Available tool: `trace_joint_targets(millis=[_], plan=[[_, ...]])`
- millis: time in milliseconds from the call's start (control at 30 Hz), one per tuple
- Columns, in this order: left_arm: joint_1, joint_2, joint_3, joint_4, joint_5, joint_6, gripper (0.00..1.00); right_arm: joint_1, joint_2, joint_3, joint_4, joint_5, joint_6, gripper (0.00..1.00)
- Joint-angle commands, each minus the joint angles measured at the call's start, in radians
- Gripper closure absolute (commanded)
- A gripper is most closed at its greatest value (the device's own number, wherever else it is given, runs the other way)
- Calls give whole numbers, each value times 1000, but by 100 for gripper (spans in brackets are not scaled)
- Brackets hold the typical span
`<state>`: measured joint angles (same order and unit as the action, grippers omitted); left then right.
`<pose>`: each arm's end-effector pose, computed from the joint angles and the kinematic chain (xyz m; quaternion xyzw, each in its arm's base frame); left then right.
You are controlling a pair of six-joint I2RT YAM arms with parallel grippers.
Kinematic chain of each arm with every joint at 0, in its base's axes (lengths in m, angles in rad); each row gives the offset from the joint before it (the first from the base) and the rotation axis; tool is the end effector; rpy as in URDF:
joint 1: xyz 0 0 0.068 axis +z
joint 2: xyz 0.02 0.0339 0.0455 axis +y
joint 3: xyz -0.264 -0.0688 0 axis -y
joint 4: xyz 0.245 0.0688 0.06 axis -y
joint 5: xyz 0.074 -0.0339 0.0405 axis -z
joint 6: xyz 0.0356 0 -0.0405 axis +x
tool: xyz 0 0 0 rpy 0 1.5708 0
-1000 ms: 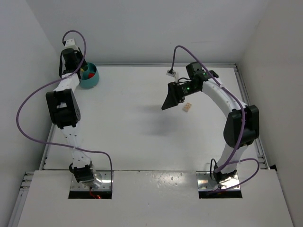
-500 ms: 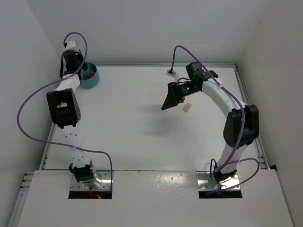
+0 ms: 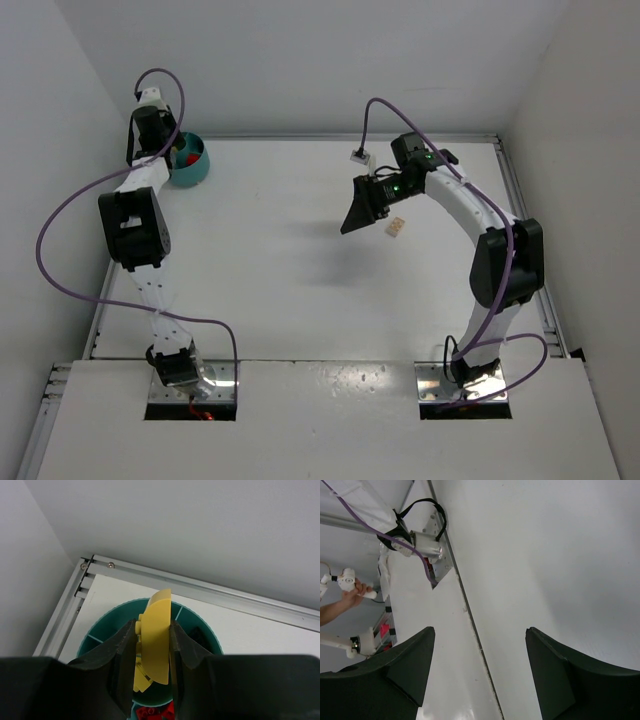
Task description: Sort the legos into containers by color
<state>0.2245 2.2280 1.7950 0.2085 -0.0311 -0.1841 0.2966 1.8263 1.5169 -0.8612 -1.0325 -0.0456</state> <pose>0.5220 0.1203 0.2498 -0.1681 0.7635 0.0247 0.6230 0.3490 0.1386 0.2665 -0.2418 0.8232 0.5016 0.1109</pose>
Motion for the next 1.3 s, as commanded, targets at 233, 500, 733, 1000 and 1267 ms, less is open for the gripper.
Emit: trace_joint_targets(millis=[233,500,733,1000,1267], plan=[[4,-7,1,-17,-9,14,45,-5,-16,-1,11,-28,-19,27],[13,-59,-32,29,55,-8,38,-5,-45,-29,11,-15,-19,25],[13,-309,-103,19,252,-46,38,-16,-171,-147,174,257,74,25],[-62,-746,-399,-236,599,281,34,-43,-128,-150,139,790,30,24],[-120,-1088,-678,-247,398,175,32,-77,-18,-133,154,983,315,23]])
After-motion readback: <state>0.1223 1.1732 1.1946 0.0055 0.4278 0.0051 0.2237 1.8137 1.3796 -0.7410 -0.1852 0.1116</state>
